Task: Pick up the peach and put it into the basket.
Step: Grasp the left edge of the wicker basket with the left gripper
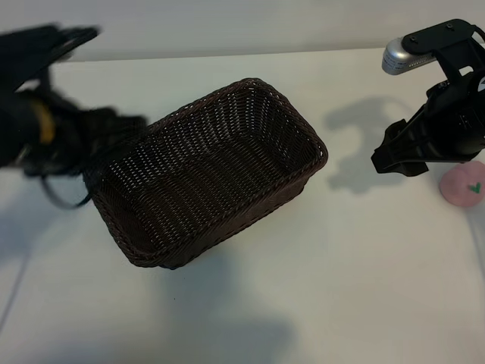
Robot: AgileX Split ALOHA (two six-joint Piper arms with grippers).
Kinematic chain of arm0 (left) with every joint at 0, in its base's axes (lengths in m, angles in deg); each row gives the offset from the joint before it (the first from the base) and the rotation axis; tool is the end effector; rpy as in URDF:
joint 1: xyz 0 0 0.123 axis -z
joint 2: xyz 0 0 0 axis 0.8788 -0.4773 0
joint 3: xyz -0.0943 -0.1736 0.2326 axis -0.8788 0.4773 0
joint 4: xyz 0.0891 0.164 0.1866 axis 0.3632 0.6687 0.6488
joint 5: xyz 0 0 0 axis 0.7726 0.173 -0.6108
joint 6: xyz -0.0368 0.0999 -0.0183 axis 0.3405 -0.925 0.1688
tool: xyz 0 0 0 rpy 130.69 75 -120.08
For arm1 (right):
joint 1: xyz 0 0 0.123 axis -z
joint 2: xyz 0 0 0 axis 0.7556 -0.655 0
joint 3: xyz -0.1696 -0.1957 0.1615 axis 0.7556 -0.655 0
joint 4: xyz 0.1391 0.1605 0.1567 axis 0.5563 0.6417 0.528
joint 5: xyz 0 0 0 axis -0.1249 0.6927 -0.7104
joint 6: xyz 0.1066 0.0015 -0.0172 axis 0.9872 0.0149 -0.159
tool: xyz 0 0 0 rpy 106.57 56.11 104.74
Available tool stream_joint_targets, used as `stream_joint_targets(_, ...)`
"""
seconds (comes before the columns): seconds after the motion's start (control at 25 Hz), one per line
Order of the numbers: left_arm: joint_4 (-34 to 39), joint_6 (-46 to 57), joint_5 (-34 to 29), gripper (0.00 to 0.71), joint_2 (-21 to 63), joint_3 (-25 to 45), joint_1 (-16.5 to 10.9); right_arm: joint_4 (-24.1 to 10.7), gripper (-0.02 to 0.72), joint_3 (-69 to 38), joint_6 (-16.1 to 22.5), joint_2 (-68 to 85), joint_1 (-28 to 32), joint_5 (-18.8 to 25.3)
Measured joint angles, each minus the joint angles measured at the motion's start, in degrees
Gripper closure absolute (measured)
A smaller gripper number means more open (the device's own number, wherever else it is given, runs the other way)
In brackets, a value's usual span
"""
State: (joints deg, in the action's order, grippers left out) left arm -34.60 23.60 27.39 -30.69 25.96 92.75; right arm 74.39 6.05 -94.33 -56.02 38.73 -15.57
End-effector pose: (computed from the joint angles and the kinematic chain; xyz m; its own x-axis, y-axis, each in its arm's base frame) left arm 0.2411 -0.1202 0.2843 -0.8023 -0.1824 -0.5684 -0.0788 0.9762 -0.2020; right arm 0.2848 0.0759 0.2724 -0.8589 -0.2108 -0.4668 -0.3205 0.9321 0.1689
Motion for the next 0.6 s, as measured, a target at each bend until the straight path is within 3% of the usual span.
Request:
stream_joint_targets(0.4,8.6,24.7,5.1,0.145,2.1,12.4,0.0,0.0,0.108,0.0,0.0,0.0,0.0,0.2)
stream_joint_targets(0.6,10.5,28.7,6.1,0.145,-1.1,13.6,-0.2,0.0,0.108,0.0,0.0,0.0,0.0,0.3)
